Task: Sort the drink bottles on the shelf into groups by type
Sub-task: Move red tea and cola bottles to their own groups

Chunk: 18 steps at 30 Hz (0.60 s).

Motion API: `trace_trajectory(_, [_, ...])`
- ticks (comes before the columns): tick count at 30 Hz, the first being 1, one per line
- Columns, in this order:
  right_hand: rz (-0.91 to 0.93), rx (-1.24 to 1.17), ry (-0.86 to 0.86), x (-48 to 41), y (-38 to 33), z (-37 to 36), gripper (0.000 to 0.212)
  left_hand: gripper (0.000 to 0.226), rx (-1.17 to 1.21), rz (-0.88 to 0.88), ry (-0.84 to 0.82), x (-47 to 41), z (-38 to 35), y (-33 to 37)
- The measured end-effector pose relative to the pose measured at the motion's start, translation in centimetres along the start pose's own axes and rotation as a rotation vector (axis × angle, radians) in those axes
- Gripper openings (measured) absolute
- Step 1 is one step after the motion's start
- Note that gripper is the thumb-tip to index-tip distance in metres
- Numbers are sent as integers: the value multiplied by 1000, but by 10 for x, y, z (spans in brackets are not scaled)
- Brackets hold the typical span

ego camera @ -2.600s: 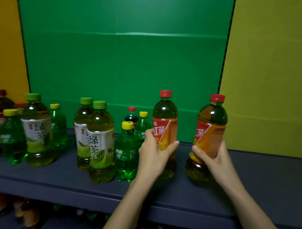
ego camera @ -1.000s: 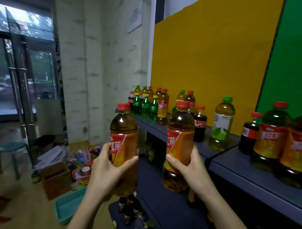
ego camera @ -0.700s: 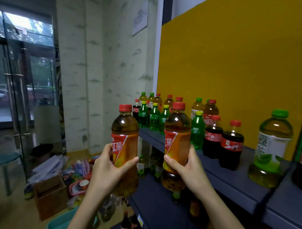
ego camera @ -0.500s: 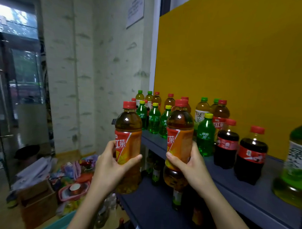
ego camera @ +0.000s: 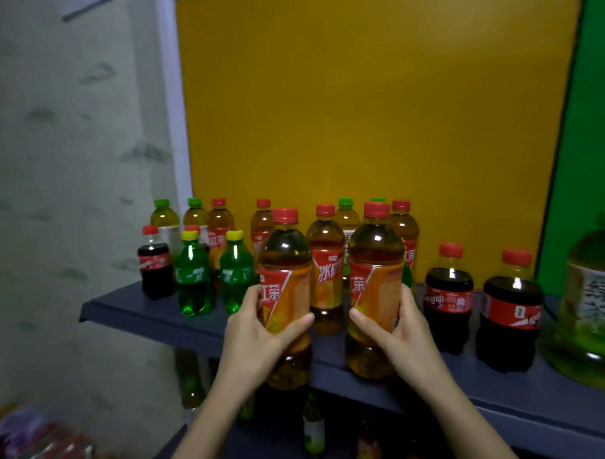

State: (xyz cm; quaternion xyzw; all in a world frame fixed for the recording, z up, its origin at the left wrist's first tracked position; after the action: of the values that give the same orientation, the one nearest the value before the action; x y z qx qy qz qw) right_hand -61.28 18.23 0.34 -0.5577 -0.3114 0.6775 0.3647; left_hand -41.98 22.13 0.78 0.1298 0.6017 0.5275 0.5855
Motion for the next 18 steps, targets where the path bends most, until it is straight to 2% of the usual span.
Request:
trace_trajectory(4, [-38, 93, 144, -5, 9, -7, 68, 68, 103, -37, -108, -27, -14, -16])
trace_trajectory(10, [-76, 206, 271, -3, 17, -4, 70, 60, 168, -74, -156, -42, -40, -32])
trace_trajectory(14, [-68, 320, 317, -1, 19, 0, 69, 68, 189, -89, -164, -44, -56, -34])
trace_trajectory(18, [-25, 532, 434, 1, 25, 1, 78, 82, 148, -112, -163, -47, -73, -35])
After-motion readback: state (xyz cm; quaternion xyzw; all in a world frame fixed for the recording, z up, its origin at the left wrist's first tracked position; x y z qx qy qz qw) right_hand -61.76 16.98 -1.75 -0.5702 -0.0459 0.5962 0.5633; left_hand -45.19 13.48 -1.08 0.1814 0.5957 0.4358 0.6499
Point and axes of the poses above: each hand's wrist, its own x-axis away from the middle knuckle, its own z-axis out of the back of the hand, y = z × x, the point moved 1 cm from there along -x, towards the middle knuckle, and after that the axes turned 3 degrees about x, right-handed, at the moved point
